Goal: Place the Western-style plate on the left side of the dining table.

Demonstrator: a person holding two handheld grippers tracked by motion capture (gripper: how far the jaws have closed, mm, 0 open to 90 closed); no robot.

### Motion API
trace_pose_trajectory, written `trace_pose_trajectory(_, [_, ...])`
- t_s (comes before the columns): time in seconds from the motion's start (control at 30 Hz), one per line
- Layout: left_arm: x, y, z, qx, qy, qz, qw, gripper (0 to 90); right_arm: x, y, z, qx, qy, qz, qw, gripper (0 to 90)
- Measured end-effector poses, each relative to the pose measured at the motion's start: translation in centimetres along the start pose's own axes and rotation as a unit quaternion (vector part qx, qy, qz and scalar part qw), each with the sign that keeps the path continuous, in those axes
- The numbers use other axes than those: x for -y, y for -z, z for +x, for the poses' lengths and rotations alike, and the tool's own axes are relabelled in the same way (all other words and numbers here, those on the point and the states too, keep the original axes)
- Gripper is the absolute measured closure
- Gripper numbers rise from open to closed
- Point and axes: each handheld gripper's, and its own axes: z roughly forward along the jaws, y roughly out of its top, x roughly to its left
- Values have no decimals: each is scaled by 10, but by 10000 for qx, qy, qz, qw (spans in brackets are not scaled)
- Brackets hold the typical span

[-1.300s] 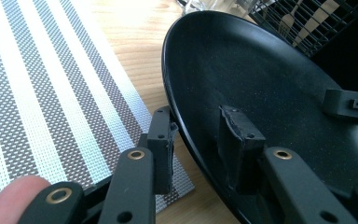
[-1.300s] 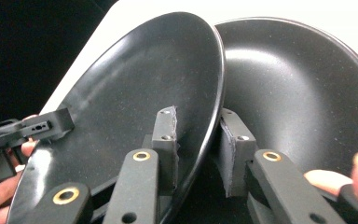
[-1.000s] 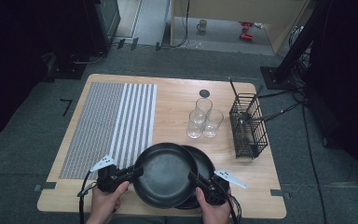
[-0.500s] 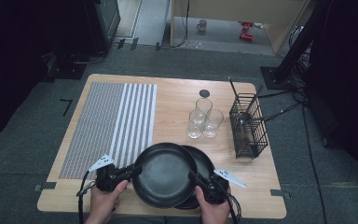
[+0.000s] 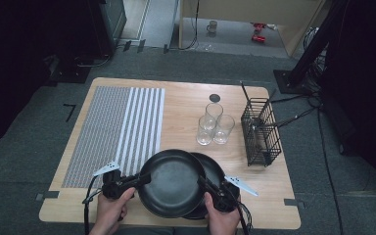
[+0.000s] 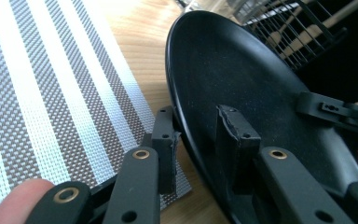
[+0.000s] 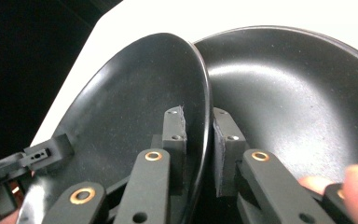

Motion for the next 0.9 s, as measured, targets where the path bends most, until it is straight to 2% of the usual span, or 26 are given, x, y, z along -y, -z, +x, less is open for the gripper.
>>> trace_pose_trajectory(0.23, [0,1,4,79,244,-6,9997,724,-2,-4,3,67,-83,-21,9999,802])
trace_pose_trajectory(0.33, [0,2,4,103,300,-54,9995,736,-2,-4,4,71,-114,-56,9999,809])
trace_pose_trajectory(0.37, [0,5,4,124,315,-117,9994,743,-3,-4,5,23,-197,-121,9997,818])
trace_pose_trajectory(0.57, [-2,10,3,106,306,-271,9991,761,-7,-6,8,-55,-246,-177,9995,824])
trace_pose_trajectory(0.73, [-7,17,5,11,317,-388,9987,771,-9,-13,13,-134,-301,-169,9993,822])
trace_pose_trajectory(0.9, [-14,25,6,-61,199,-502,9985,774,-12,-20,18,-259,-336,-188,9989,821])
